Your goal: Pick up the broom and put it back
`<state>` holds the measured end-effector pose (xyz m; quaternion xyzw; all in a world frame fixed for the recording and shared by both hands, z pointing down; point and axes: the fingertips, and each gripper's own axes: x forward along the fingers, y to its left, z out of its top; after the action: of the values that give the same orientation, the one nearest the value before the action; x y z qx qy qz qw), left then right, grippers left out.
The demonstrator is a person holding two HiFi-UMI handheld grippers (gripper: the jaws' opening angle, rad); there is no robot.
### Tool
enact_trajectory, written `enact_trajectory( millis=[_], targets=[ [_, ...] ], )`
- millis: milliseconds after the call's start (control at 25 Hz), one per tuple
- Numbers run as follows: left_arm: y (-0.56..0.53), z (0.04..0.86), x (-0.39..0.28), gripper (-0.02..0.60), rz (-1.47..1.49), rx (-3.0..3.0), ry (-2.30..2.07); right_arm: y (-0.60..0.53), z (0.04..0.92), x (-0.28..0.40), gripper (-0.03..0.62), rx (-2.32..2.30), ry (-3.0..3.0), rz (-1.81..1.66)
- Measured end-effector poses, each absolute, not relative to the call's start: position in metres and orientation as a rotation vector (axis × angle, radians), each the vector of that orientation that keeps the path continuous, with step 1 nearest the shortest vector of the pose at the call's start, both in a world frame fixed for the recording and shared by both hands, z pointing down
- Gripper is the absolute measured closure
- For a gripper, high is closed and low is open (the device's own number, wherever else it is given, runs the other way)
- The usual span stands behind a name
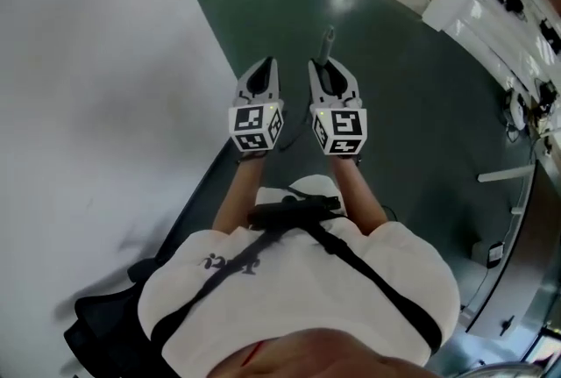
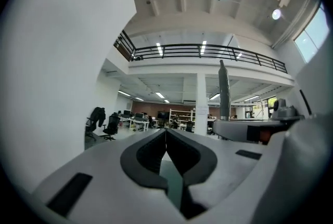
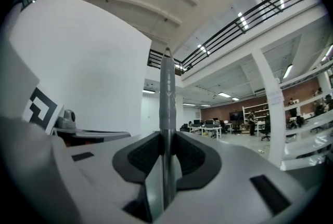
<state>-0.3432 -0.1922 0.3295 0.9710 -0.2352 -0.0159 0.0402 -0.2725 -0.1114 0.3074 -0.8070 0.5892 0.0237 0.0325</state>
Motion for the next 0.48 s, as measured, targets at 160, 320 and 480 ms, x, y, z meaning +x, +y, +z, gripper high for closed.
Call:
enact_trajectory(
  millis=[160, 320, 480],
  targets=[
    [-0.143, 0.32, -0.241, 0.569, -0.043, 3.014, -0.52, -0.038, 0.299, -0.164, 0.496, -2.615, 1.564, 0.048],
    [-0.103, 0.333, -0.169, 0.569, -0.028, 3.039, -0.358, 0.011, 0.297, -0.1, 0.496, -2.721, 1.383, 0.083],
    [-0.074, 0.341, -0.132, 0.569, -0.009, 3.07, -0.212, 0.046, 0.306, -0.076, 0.496, -2.835, 1.255, 0.114]
  ],
)
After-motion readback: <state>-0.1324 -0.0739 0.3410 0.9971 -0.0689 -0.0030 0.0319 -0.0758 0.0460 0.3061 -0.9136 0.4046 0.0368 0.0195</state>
